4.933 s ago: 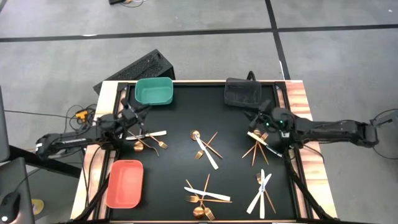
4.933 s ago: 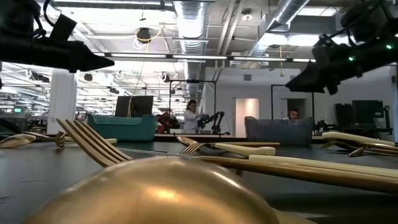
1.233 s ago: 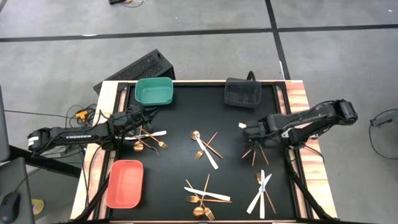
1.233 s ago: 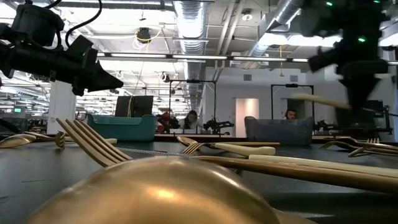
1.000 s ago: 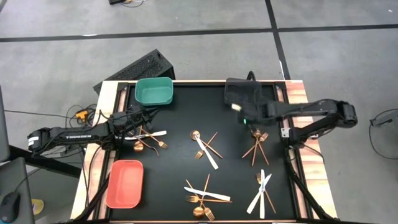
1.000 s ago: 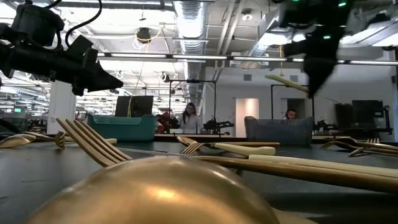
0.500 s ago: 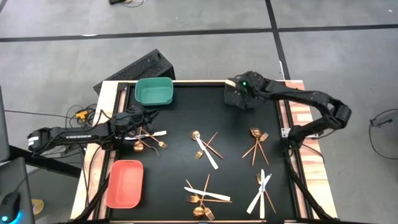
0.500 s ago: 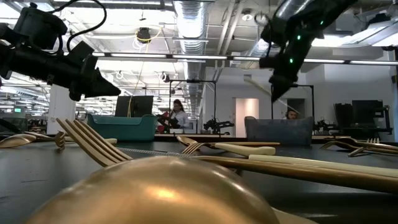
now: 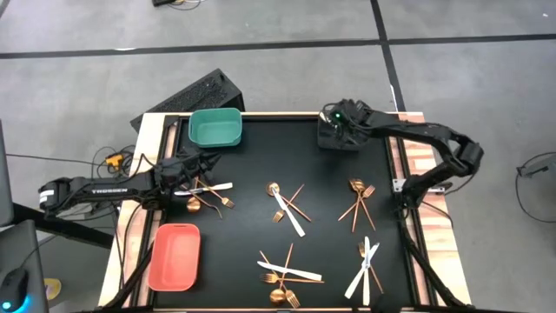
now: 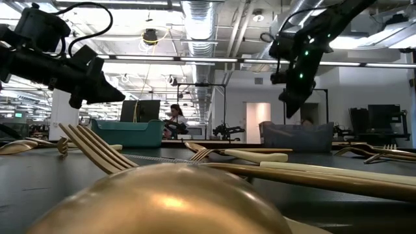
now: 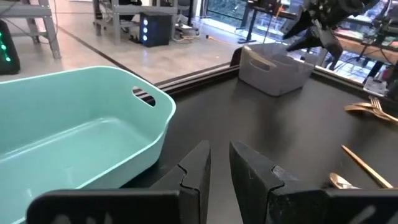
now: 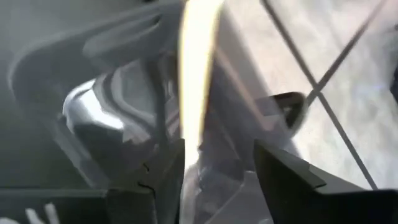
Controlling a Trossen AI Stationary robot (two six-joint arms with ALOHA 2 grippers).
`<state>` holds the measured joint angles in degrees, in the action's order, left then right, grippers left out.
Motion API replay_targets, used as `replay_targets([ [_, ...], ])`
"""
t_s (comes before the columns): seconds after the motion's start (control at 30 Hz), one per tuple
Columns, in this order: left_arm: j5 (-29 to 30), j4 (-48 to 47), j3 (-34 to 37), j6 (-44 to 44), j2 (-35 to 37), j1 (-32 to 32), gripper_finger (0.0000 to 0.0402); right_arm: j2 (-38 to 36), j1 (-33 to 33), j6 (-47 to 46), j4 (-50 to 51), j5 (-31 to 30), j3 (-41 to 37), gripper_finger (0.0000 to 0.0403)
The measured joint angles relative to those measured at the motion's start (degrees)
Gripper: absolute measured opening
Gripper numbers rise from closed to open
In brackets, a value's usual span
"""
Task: Sort silverware by color (type)
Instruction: Put the gold spoon into the green bin
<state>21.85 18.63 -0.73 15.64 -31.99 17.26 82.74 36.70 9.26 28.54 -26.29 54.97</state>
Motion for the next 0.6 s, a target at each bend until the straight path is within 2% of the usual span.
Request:
replay_targets([
  [0.1,-0.43,0.15,0.00,1.15,0.00,-1.36,0.0050,-4.44,-1.53,-4.37,0.96,1.57,-0.06,0.0220],
  [0.17,-3.09,0.95,0.00,2.04,0.00,-2.78,0.0050,-8.34,-3.02,-8.79,0.36,4.43,-2.43,0.0216],
  [0.27,-7.78,2.99,0.00,1.96,0.00,-5.83,0.0050,-15.31,-6.91,-16.17,-4.17,9.53,-9.29,0.0208],
  [0.4,-8.48,6.66,0.00,0.07,-0.54,-10.91,0.0050,-22.17,-15.54,-25.73,-13.80,15.18,-19.77,0.0202],
  [0.5,-7.09,10.33,0.00,-1.98,-2.06,-14.07,0.0050,-24.20,-22.56,-30.27,-20.80,13.59,-24.19,0.0201],
  [0.6,-3.46,12.97,-0.61,-4.15,-4.69,-16.02,0.0054,-23.77,-28.57,-32.61,-24.08,9.50,-24.86,0.0200],
])
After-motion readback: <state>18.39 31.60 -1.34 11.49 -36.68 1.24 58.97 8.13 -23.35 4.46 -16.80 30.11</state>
